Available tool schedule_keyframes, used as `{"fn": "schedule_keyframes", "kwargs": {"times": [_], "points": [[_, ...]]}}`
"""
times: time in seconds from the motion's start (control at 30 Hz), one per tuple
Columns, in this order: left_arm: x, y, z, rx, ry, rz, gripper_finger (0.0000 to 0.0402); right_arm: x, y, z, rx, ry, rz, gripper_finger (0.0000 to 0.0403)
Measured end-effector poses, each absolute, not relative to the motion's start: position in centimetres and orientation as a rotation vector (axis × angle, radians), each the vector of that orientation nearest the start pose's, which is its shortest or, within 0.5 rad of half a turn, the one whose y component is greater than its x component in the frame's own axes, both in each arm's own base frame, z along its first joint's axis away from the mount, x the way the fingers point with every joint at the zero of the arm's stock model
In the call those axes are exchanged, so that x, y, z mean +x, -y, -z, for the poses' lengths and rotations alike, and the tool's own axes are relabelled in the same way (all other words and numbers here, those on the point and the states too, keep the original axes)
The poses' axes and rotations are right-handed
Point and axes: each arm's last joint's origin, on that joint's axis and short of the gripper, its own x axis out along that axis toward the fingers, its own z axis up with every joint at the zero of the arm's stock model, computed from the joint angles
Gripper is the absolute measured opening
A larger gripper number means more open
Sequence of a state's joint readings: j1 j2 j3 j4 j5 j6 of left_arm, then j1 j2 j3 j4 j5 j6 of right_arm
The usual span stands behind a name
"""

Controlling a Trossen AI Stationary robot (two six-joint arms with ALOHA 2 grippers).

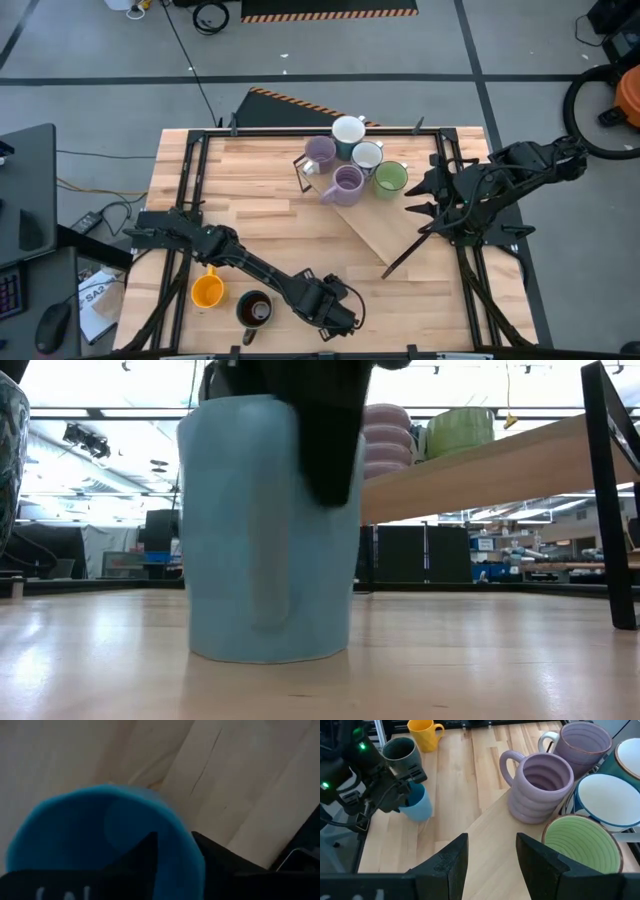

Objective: Place coffee mugs
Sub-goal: Put the light blue mug on the shelf

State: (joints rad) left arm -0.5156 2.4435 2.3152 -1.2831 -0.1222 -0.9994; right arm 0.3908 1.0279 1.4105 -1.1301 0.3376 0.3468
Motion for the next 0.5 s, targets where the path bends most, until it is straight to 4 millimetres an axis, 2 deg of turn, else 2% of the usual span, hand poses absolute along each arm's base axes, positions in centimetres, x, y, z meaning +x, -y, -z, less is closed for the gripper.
{"fn": "schedule_keyframes", "kwargs": {"times": [0.27, 0.37, 0.5], "points": [[42.7, 24.1, -20.0, -0.315, -1.349, -0.306, 0.0057, 15.0, -5.2, -41.2, 0.082, -0.700, 0.058, 0.0172], [42.7, 23.7, -20.4, -0.285, -1.351, -0.281, 0.0026, 15.0, -5.2, -41.2, 0.082, -0.700, 0.058, 0.0172], [42.8, 22.5, -22.0, -0.256, -1.354, -0.211, 0.0026, 15.0, -5.2, -41.2, 0.074, -0.700, 0.055, 0.0172]]}}
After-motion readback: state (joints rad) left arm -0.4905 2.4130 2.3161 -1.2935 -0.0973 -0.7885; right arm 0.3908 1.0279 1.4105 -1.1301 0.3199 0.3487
